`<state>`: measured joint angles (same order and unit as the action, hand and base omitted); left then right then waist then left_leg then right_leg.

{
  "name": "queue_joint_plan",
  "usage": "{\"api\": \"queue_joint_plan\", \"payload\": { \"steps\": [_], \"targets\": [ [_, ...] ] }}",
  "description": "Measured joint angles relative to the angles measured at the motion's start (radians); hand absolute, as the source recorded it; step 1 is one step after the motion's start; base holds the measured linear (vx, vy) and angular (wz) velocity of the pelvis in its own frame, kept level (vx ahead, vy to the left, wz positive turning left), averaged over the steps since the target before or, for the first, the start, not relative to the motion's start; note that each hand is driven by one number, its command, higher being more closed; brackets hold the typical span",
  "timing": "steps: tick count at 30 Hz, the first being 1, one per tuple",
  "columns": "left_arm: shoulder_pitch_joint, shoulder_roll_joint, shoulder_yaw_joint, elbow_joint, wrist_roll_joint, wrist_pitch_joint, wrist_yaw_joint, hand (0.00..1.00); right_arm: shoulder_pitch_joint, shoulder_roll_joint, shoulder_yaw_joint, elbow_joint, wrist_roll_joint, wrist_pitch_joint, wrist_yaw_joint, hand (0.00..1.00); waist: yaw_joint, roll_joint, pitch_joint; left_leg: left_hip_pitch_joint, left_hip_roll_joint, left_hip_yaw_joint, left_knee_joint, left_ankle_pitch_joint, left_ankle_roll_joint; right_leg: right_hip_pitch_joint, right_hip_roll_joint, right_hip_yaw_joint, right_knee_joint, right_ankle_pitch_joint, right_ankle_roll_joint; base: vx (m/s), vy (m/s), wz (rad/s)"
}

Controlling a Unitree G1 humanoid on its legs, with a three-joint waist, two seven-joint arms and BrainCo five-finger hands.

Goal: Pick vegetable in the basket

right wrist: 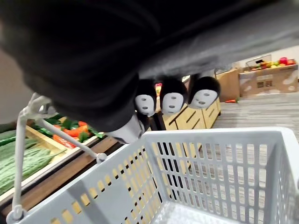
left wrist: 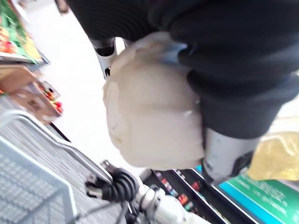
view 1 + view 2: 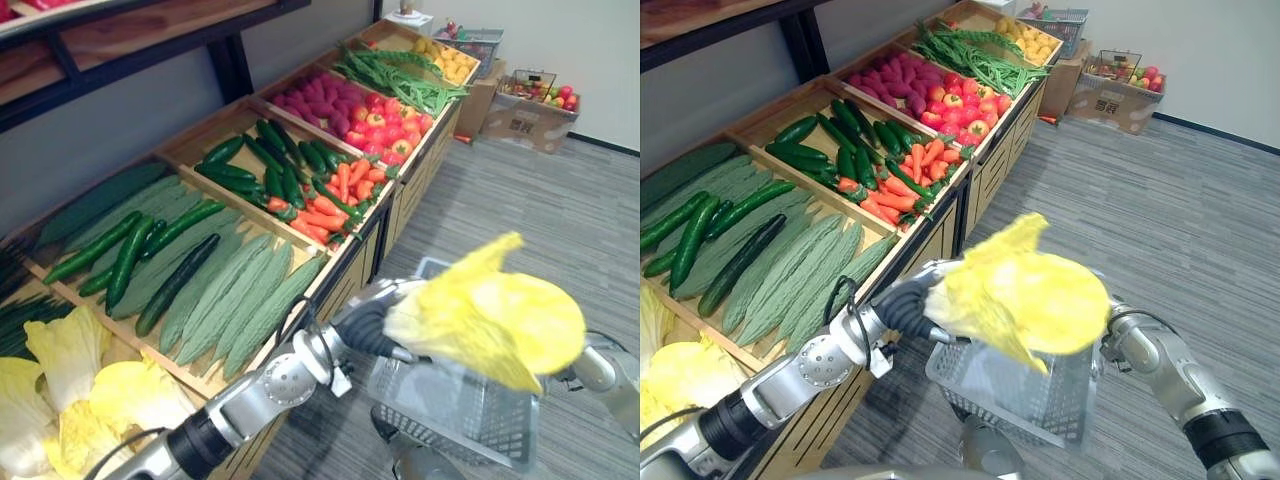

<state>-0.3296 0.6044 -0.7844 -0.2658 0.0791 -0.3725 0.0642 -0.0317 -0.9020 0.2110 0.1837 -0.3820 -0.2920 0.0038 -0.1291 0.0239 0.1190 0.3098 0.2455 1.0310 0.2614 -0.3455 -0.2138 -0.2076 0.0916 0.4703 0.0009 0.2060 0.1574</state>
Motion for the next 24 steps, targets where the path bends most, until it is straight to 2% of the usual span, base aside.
{"api": "queue_joint_plan", "payload": {
  "steps": [2, 3, 6, 11, 15, 19, 24],
  "targets": [
    [-0.035, 0.019, -0.077, -0.002, -0.04, -0.019, -0.036, 1.0, -0.01, -0.03, 0.031, -0.024, 0.001, -0.007, 0.0, 1.0, 0.001, 0.01, -0.008, 0.001, 0.017, 0.006, 0.022, -0.006, -0.008, 0.0, 0.01, 0.001, 0.004, 0.0, 0.0, 0.0, -0.04, -0.07],
    [-0.036, 0.021, -0.082, -0.003, -0.04, -0.02, -0.038, 1.0, -0.011, -0.032, 0.033, -0.025, 0.001, -0.008, 0.0, 1.0, 0.001, 0.011, -0.008, 0.001, 0.018, 0.007, 0.023, -0.006, -0.009, 0.0, 0.011, 0.001, 0.004, 0.0, 0.0, 0.0, -0.045, -0.11],
    [-0.077, 0.051, -0.187, -0.003, -0.065, -0.021, -0.087, 1.0, -0.013, -0.064, 0.051, -0.029, 0.0, -0.018, 0.0, 1.0, -0.002, 0.016, -0.013, 0.007, 0.033, 0.027, 0.041, -0.011, -0.018, 0.0, 0.02, 0.004, 0.005, 0.003, -0.004, 0.01, -0.032, -0.09],
    [-0.11, 0.076, -0.275, 0.062, -0.076, -0.026, -0.16, 1.0, -0.014, -0.104, 0.092, -0.04, 0.003, -0.018, 0.012, 1.0, -0.007, 0.023, -0.04, 0.006, 0.045, 0.037, 0.054, -0.013, -0.021, -0.003, 0.03, 0.007, 0.005, 0.004, -0.005, 0.02, -0.019, -0.05],
    [-0.11, 0.075, -0.293, 0.184, -0.065, -0.026, -0.187, 1.0, -0.023, -0.123, 0.115, -0.102, 0.03, -0.019, 0.04, 1.0, -0.011, 0.021, -0.044, 0.006, 0.045, 0.052, 0.058, -0.013, -0.021, -0.016, 0.038, 0.019, 0.016, 0.004, -0.005, 0.02, -0.007, -0.1],
    [-0.111, 0.06, -0.297, 0.32, 0.015, -0.019, -0.194, 1.0, -0.045, -0.123, 0.132, -0.162, 0.09, -0.021, 0.053, 1.0, -0.028, 0.021, -0.045, 0.006, 0.046, 0.055, 0.058, -0.013, -0.022, -0.017, 0.04, 0.021, 0.017, 0.004, -0.005, 0.0, -0.001, -0.01],
    [-0.111, -0.048, -0.246, 0.497, 0.134, -0.002, -0.19, 1.0, -0.063, -0.12, 0.153, -0.232, 0.139, -0.034, 0.074, 1.0, -0.032, 0.017, -0.049, 0.006, 0.047, 0.06, 0.058, -0.013, -0.022, -0.021, 0.044, 0.025, 0.019, 0.004, -0.006, 0.01, 0.004, -0.01]
  ]
}}
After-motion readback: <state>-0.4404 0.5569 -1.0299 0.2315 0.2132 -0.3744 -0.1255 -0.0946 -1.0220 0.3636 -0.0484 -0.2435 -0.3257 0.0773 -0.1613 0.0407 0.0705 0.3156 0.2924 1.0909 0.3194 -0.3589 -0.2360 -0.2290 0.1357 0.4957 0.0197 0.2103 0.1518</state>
